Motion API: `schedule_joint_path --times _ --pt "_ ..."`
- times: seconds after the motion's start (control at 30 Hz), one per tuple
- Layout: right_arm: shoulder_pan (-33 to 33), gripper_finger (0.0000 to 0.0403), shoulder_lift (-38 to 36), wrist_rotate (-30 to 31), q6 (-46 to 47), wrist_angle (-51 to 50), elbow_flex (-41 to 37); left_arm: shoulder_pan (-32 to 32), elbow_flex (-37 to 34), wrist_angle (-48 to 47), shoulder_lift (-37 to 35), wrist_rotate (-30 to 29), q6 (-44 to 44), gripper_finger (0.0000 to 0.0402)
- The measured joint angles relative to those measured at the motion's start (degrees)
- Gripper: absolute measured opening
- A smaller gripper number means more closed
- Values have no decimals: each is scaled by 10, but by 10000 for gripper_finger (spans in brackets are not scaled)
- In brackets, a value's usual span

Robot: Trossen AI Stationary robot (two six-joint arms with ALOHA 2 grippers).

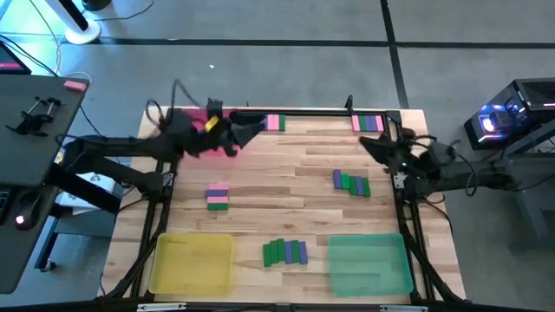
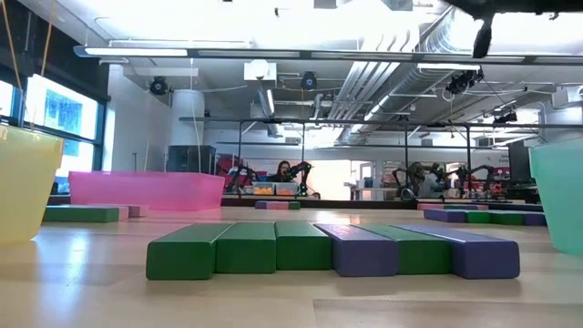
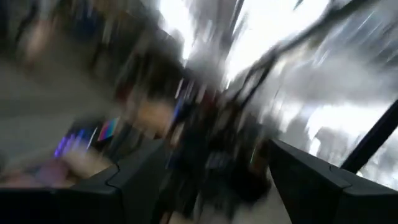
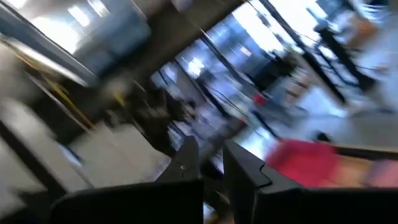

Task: Sort blocks
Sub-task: Put the violet block into the pink bin

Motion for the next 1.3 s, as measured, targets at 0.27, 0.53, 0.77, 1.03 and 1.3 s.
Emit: schedule_joint_path --times 0.27,0.53,0.77,1.03,1.3 --pt "-47 36 164 -8 -39 -122 150 41 97 -458 -18 86 43 268" --pt "-63 66 245 10 -67 -127 236 -34 62 -583 -118 0 138 268" --pt "-63 71 285 45 -35 -130 260 -73 -107 -580 -204 -78 67 268" --pt "-62 71 312 49 8 -130 260 -59 -137 -615 -43 64 183 268" --pt "-62 71 316 36 -8 -130 260 -46 -119 -646 145 30 255 269"
